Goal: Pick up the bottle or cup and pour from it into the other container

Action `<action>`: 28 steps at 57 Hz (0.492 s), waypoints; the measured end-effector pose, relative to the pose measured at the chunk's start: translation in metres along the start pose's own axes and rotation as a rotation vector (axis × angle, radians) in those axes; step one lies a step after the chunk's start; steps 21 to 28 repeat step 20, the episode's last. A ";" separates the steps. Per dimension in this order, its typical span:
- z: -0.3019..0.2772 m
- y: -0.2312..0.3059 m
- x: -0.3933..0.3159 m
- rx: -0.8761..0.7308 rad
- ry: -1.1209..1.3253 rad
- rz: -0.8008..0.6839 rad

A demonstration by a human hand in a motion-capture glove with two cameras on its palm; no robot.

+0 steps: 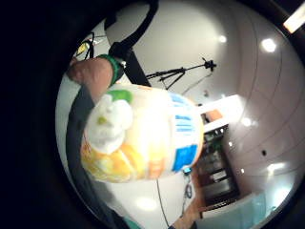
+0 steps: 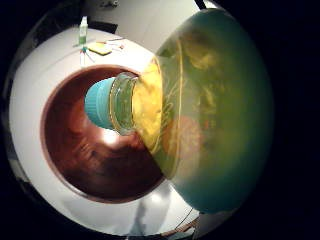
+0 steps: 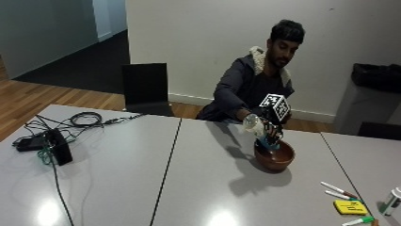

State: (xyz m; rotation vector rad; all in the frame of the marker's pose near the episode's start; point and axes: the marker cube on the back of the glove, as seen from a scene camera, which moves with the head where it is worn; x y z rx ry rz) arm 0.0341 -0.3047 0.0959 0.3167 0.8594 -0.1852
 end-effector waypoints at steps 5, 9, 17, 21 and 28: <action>0.008 -0.003 -0.005 0.009 0.006 -0.052; 0.016 -0.013 0.000 0.010 0.005 -0.064; 0.004 0.002 -0.016 -0.017 -0.011 -0.054; 0.003 0.002 -0.016 -0.016 -0.011 -0.051; 0.003 0.002 -0.016 -0.016 -0.011 -0.051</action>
